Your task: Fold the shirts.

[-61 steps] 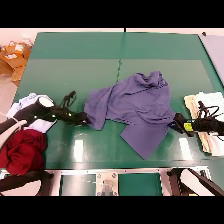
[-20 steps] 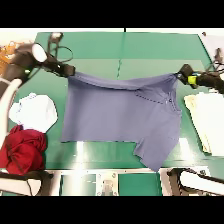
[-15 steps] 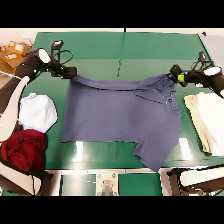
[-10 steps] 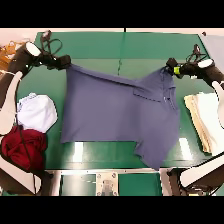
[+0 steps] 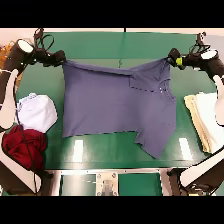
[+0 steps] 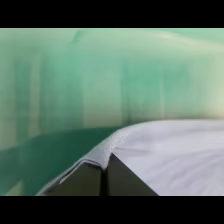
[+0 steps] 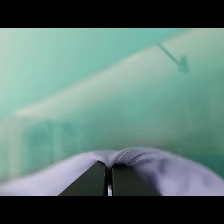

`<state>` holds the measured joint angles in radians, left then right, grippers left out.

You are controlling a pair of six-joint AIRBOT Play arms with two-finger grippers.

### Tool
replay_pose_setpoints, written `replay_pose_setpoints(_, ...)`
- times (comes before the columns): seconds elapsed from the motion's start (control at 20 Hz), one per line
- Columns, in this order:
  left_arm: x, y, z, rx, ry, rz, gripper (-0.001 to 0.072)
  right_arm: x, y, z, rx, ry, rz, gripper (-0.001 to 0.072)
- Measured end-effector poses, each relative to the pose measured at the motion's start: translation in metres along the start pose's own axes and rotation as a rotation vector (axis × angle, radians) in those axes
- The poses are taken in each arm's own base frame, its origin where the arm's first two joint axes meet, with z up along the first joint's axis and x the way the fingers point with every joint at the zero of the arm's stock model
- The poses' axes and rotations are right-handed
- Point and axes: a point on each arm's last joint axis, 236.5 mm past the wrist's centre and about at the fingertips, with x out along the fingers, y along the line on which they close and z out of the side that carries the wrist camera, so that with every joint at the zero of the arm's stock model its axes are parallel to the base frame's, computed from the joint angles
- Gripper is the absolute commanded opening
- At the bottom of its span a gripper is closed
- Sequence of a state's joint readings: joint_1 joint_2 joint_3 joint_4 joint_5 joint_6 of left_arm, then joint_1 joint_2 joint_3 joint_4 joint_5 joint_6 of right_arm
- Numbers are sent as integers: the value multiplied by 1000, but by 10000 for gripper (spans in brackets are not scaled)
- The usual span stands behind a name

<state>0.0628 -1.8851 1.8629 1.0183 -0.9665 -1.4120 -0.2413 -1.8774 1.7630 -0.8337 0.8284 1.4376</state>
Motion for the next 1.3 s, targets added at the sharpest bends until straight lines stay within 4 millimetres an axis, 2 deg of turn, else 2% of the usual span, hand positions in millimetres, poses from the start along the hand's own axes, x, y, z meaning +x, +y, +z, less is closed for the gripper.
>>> replay_pose_setpoints(0.35,-6,26,-74,39,304,72,19,-32,-63,-70,-101,339,-188,15)
replay_pose_setpoints(0.5,-3,36,-110,20,413,88,19,-41,-85,-91,-117,423,-257,15)
replay_pose_setpoints(0.6,0,42,-127,5,458,95,19,-45,-101,-106,-120,472,-302,15)
replay_pose_setpoints(0.85,4,49,-151,-18,523,101,20,-47,-128,-127,-119,526,-374,15)
replay_pose_setpoints(1.2,4,45,-165,-26,573,87,21,-47,-136,-131,-120,536,-398,20)
replay_pose_setpoints(1.25,5,43,-166,-30,577,82,126,-47,-136,-131,-119,536,-398,137)
replay_pose_setpoints(1.3,4,42,-167,-36,579,81,443,-47,-136,-131,-118,535,-398,311)
